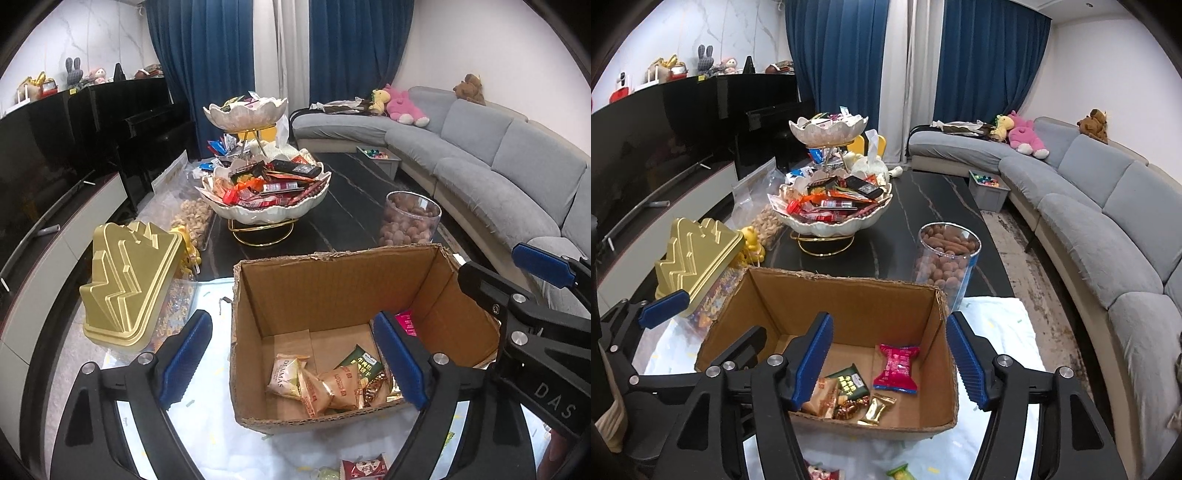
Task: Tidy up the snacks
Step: 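Withdraw both open tools from the box back toward the remaining snacks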
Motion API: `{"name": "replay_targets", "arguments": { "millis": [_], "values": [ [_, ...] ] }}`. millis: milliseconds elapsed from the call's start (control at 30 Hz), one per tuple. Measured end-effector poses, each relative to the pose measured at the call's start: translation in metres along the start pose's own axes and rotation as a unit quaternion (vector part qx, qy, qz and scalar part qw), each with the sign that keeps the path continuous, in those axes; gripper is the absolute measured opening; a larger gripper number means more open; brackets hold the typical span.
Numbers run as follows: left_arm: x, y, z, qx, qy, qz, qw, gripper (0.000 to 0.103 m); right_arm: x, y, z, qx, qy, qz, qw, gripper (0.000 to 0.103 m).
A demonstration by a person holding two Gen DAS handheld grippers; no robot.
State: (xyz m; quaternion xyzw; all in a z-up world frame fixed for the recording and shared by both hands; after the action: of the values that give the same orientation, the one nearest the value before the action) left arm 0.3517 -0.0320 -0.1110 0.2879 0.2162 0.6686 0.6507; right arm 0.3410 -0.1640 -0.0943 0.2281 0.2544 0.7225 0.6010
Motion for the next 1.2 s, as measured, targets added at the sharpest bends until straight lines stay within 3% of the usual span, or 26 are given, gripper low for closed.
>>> {"name": "replay_targets", "arguments": {
  "millis": [1200],
  "values": [
    [-0.017,0.061,-0.012,-0.021,-0.018,0.01,0.9996,0.09,-0.016,0.054,-0.019,-0.016,-0.012,-0.006,1.0,0.064]
  ]
}}
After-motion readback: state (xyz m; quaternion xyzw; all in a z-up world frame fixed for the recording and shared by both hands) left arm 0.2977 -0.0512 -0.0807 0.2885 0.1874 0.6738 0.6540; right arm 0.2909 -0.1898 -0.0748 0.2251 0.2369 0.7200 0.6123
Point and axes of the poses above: each gripper's, at about its wrist camera, not at the fingertips, and y roughly against the way its jaws point, x to its left, z to its top, the point moved 6 cm from there along -y, roughly the way its jaws point, and after that the axes turned 6 degrees about z, right-handed, at the moved point
